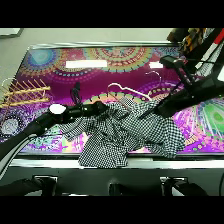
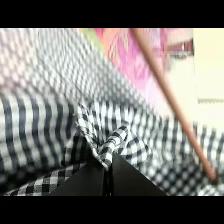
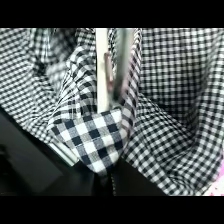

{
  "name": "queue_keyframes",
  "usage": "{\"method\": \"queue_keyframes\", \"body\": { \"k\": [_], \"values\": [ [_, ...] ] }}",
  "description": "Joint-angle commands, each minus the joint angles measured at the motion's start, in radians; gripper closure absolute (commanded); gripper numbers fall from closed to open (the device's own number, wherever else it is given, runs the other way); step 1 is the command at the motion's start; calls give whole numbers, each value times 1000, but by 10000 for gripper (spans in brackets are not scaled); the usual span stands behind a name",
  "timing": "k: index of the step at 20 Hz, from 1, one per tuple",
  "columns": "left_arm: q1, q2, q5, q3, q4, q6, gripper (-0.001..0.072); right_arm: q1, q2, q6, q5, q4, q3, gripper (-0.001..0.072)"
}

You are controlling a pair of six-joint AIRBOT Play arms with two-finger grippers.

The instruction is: Fold the clothes and pants, and hang the long-sleeved shirts on hangers.

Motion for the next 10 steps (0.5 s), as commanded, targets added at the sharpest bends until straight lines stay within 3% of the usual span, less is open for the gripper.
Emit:
{"method": "queue_keyframes", "body": {
  "k": [1, 10],
  "values": [
    [44, -9, 10, 46, 34, 6, 681, 0, 17, 47, 54, 70, 0, 685],
    [52, -48, 29, 53, 34, 8, 681, 0, 43, 139, 112, 94, 0, 685]
  ]
}}
